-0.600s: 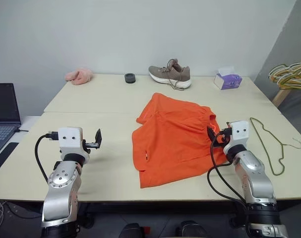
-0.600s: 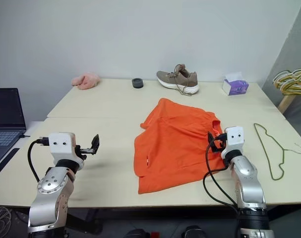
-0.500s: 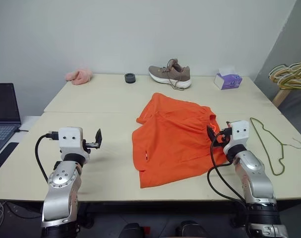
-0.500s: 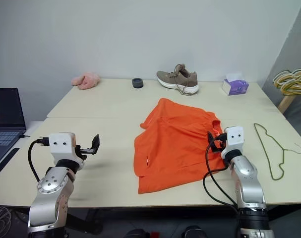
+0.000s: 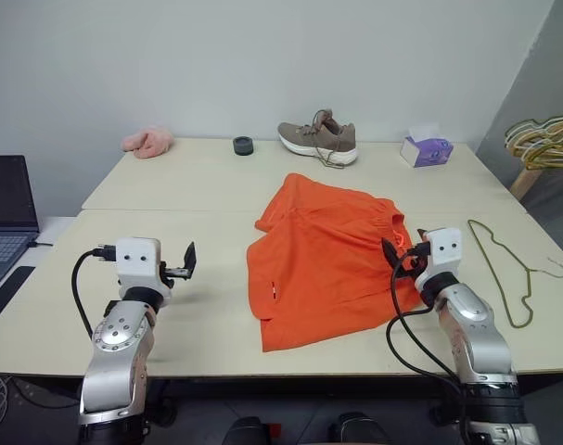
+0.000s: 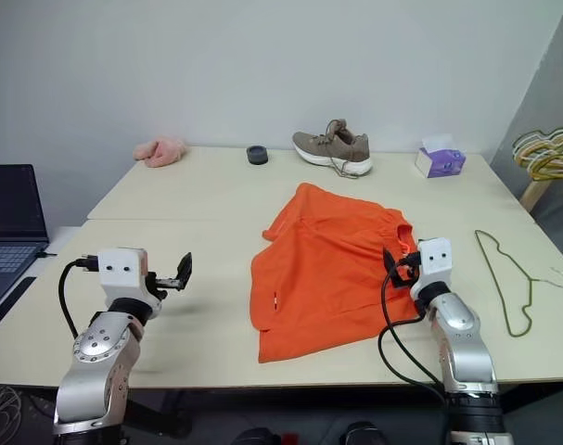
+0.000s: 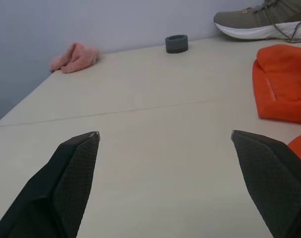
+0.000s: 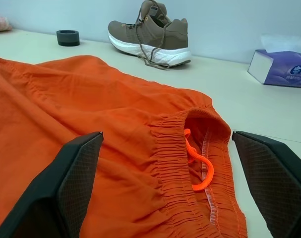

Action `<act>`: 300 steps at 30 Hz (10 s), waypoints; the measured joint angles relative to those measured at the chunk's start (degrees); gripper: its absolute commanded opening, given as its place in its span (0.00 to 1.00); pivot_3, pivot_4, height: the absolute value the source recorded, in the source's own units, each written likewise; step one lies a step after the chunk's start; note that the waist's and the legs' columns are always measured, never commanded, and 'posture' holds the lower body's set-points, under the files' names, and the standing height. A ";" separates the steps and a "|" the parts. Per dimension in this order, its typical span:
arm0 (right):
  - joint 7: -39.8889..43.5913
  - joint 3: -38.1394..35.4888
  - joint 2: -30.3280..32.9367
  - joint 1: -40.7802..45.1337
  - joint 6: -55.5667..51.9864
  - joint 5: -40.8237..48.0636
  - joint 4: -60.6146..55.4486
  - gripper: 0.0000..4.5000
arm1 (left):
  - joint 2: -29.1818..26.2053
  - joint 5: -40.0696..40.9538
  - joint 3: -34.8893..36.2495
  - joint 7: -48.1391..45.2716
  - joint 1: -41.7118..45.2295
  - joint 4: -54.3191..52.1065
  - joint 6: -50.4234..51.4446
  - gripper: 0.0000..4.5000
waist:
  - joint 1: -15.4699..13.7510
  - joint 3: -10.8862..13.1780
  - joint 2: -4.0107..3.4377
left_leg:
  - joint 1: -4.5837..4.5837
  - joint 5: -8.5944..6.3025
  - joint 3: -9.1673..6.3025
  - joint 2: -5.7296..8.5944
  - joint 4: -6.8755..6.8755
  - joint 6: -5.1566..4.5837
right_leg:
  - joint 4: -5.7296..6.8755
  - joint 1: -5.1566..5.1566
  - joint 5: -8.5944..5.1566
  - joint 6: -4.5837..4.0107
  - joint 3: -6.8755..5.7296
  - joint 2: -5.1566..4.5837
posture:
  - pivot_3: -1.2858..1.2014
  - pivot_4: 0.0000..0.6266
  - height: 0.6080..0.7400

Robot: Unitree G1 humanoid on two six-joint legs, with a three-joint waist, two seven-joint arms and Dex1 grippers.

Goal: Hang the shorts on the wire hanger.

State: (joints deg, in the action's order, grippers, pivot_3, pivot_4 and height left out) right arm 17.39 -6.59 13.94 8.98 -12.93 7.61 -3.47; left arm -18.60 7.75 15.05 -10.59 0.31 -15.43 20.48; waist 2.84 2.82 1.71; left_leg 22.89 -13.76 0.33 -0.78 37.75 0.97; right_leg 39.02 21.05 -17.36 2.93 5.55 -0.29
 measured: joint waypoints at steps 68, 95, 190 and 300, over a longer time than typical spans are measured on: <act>25.78 23.96 33.42 12.82 25.59 -26.96 12.74 1.00 | -23.31 -0.13 -22.93 -40.42 3.95 10.82 -8.44 0.01 | 7.07 1.19 -0.23 | -0.15 0.02 0.14 0.01 -0.69 -0.06 | -0.08 0.12 -0.14 -0.14 0.07 -0.10 | 0.46 0.05 1.00; 50.21 30.21 35.13 18.53 36.99 -14.85 14.50 0.01 | -39.63 6.39 -19.98 -59.16 -7.72 1.77 -5.62 0.00 | 7.35 1.18 -0.34 | -0.14 0.02 -0.16 0.03 -0.72 -0.06 | -0.01 0.02 -0.17 -0.22 -0.11 -0.53 | 0.46 0.05 1.00; 16.36 19.23 12.03 31.44 13.11 -15.45 43.91 1.00 | -22.33 20.33 -14.08 -41.90 7.21 -5.23 13.52 0.87 | 11.44 1.22 -0.43 | -0.90 0.02 -0.20 0.10 -0.71 -0.04 | -0.12 -0.82 -0.33 -0.12 -0.01 -0.13 | 0.45 0.03 1.00; -0.70 -7.82 23.81 27.06 -12.63 -3.85 53.06 0.99 | -14.99 19.40 -20.35 -42.52 17.05 -4.23 10.63 0.88 | 12.11 1.34 -0.56 | -1.05 -0.08 -0.11 0.12 -0.79 -0.07 | -1.06 -1.40 -0.29 0.35 0.07 -0.12 | 0.43 0.05 1.00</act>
State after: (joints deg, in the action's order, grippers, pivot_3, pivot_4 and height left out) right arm 16.70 -14.41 37.74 36.04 -25.56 3.75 49.59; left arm -33.59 27.15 -5.30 -53.11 17.36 -19.66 31.11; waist 14.95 4.16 1.14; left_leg 21.84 -13.84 0.22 -0.65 36.97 0.90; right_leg 37.96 19.66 -17.66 3.28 5.62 -0.41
